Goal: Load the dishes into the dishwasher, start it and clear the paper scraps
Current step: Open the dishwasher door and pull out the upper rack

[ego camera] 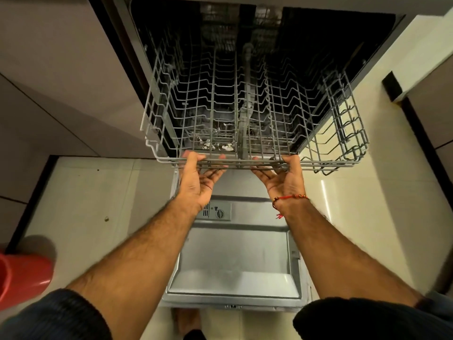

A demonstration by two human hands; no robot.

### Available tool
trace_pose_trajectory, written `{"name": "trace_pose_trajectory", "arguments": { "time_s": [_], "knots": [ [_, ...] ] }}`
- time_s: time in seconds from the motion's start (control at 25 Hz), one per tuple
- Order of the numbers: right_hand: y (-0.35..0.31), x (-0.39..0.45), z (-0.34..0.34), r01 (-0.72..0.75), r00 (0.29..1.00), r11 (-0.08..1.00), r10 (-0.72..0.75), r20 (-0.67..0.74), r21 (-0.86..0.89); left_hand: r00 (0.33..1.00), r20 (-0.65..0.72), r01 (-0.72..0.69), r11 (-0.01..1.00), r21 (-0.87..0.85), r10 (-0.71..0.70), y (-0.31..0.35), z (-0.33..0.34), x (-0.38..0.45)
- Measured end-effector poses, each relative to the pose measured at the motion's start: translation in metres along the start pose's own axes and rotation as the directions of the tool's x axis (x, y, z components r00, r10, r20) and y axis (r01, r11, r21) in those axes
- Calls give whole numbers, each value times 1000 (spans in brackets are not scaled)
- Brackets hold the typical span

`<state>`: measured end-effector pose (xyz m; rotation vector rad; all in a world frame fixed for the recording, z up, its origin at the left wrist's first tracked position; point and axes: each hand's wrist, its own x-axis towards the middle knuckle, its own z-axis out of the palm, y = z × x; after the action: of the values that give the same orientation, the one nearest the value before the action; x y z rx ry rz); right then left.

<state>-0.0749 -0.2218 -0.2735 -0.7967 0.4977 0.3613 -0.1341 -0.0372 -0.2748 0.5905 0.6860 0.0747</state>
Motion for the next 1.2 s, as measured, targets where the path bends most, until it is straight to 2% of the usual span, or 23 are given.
{"name": "trace_pose_trajectory", "arguments": {
  "time_s": [0.12,0.28,0.52,0.68,1.2],
  "knots": [
    [1,-9,-4,-12,1000,1000,12,-19,4,1000,-18,-5,1000,3,5,-3,-2,-10],
    [11,-25,-14,-13,999,994,17,-34,106,997,-72,-9,1000,-22,8,-12,-16,-20],
    [32,-66,-39,-76,996,989,80,-28,124,998,-63,-4,998,-62,0,-28,-50,-54],
    [43,-89,-51,-60,998,987,64,-20,152,997,-79,-22,999,-46,19,-35,-60,-77],
    [63,-163,-86,-56,998,991,60,-37,118,995,-101,-22,999,-46,17,-63,-93,-151]
  ]
}}
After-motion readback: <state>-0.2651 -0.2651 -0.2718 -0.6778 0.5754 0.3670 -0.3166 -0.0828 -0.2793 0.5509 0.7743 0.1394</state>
